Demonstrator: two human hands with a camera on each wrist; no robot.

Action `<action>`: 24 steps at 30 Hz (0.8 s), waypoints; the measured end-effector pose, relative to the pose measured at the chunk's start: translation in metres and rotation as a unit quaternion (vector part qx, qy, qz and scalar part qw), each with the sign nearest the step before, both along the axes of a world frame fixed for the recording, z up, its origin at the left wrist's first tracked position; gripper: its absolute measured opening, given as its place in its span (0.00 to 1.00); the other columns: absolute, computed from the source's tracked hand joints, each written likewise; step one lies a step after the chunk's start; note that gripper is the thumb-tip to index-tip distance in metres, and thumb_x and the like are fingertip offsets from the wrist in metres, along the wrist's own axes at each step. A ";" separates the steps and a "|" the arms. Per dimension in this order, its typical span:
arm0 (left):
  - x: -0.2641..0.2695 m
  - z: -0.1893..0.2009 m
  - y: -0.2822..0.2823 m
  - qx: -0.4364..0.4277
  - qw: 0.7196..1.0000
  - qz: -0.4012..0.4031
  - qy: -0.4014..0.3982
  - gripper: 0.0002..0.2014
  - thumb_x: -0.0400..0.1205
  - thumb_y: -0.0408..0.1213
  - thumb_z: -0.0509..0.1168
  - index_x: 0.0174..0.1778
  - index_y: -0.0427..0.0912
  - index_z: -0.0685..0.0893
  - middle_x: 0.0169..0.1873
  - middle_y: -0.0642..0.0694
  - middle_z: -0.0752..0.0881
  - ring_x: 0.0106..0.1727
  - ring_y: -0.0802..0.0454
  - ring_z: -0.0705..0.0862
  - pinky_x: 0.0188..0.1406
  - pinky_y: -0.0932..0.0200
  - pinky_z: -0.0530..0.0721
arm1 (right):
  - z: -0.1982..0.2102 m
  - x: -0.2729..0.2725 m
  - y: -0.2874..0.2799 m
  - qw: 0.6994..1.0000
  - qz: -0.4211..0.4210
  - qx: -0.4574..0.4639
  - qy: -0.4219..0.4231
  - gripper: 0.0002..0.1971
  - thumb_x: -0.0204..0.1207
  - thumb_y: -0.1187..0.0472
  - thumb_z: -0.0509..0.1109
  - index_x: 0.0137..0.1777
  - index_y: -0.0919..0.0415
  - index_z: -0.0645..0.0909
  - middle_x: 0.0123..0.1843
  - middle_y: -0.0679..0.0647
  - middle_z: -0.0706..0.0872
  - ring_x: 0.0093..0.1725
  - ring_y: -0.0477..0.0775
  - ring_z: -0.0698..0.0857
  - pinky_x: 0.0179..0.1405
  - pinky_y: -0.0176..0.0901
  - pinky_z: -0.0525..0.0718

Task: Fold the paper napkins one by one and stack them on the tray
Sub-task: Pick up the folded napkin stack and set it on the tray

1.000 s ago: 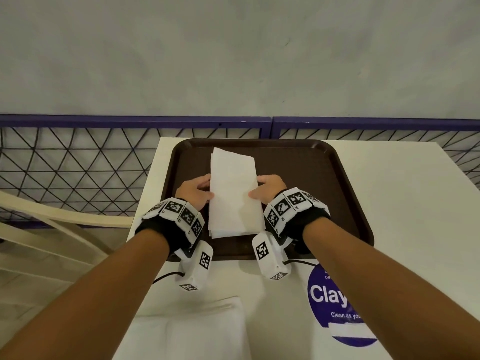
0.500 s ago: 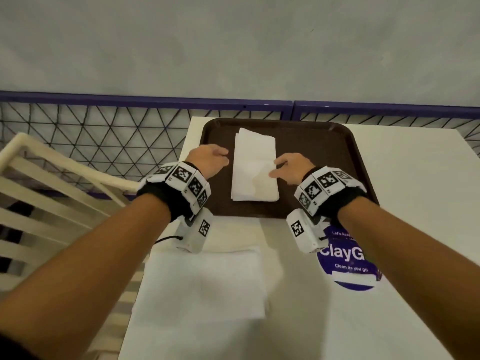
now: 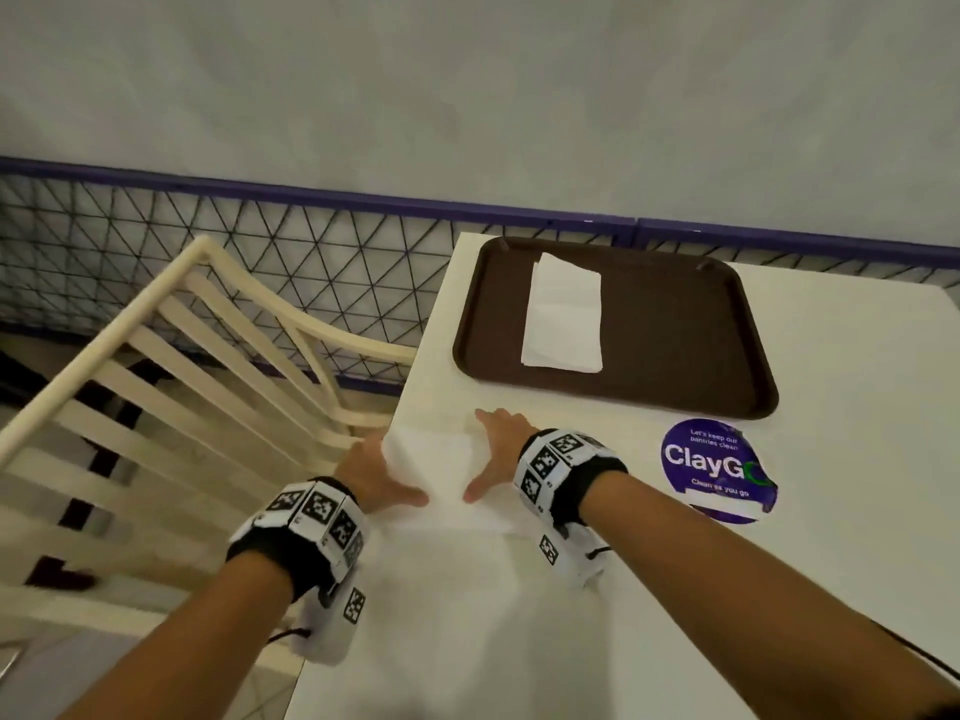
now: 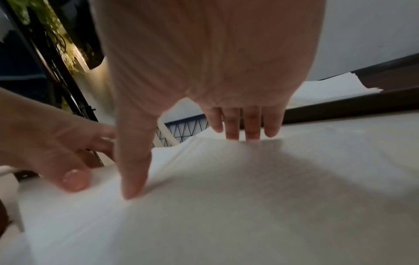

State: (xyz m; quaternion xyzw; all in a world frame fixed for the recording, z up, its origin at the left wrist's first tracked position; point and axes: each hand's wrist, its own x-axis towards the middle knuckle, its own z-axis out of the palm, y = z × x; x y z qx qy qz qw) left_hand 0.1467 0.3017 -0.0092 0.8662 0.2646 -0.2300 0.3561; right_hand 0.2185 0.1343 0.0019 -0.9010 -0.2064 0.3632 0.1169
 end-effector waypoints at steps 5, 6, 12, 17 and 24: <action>-0.020 -0.020 -0.003 0.073 0.997 -0.020 -0.035 0.51 0.69 0.42 0.77 0.81 0.44 0.50 0.76 0.39 0.62 0.77 0.40 0.62 0.77 0.46 0.62 | -0.014 -0.004 0.013 0.996 0.003 -0.083 -0.041 0.54 0.55 0.39 0.80 0.78 0.58 0.58 0.74 0.57 0.69 0.75 0.61 0.68 0.71 0.58 0.73; -0.022 -0.020 -0.005 0.081 0.996 -0.023 -0.040 0.50 0.70 0.42 0.76 0.81 0.43 0.49 0.77 0.39 0.61 0.78 0.41 0.60 0.78 0.47 0.60 | -0.014 -0.005 0.013 0.994 0.015 -0.101 -0.040 0.52 0.54 0.39 0.80 0.76 0.58 0.61 0.72 0.56 0.72 0.72 0.61 0.71 0.68 0.56 0.76; -0.030 -0.024 0.002 0.020 0.992 0.069 -0.105 0.54 0.66 0.42 0.79 0.81 0.39 0.51 0.76 0.37 0.62 0.76 0.40 0.64 0.76 0.44 0.66 | 0.004 -0.012 -0.001 0.992 -0.094 0.048 0.069 0.25 0.65 0.57 0.79 0.62 0.61 0.81 0.56 0.57 0.86 0.59 0.61 0.84 0.53 0.43 0.82; -0.031 -0.005 -0.004 -0.256 0.932 0.220 -0.134 0.48 0.69 0.38 0.77 0.80 0.40 0.55 0.65 0.39 0.78 0.66 0.43 0.78 0.64 0.51 0.75 | 0.026 -0.021 -0.036 0.916 -0.246 0.272 0.164 0.23 0.70 0.64 0.77 0.66 0.59 0.78 0.61 0.56 0.85 0.57 0.54 0.84 0.59 0.45 0.83; -0.009 0.033 -0.089 -0.424 0.877 0.111 -0.197 0.30 0.69 0.28 0.73 0.69 0.40 0.74 0.58 0.41 0.85 0.60 0.42 0.83 0.60 0.45 0.81 | 0.039 -0.041 -0.079 0.868 -0.288 0.397 0.069 0.24 0.73 0.66 0.74 0.67 0.58 0.73 0.58 0.49 0.83 0.59 0.50 0.83 0.56 0.35 0.80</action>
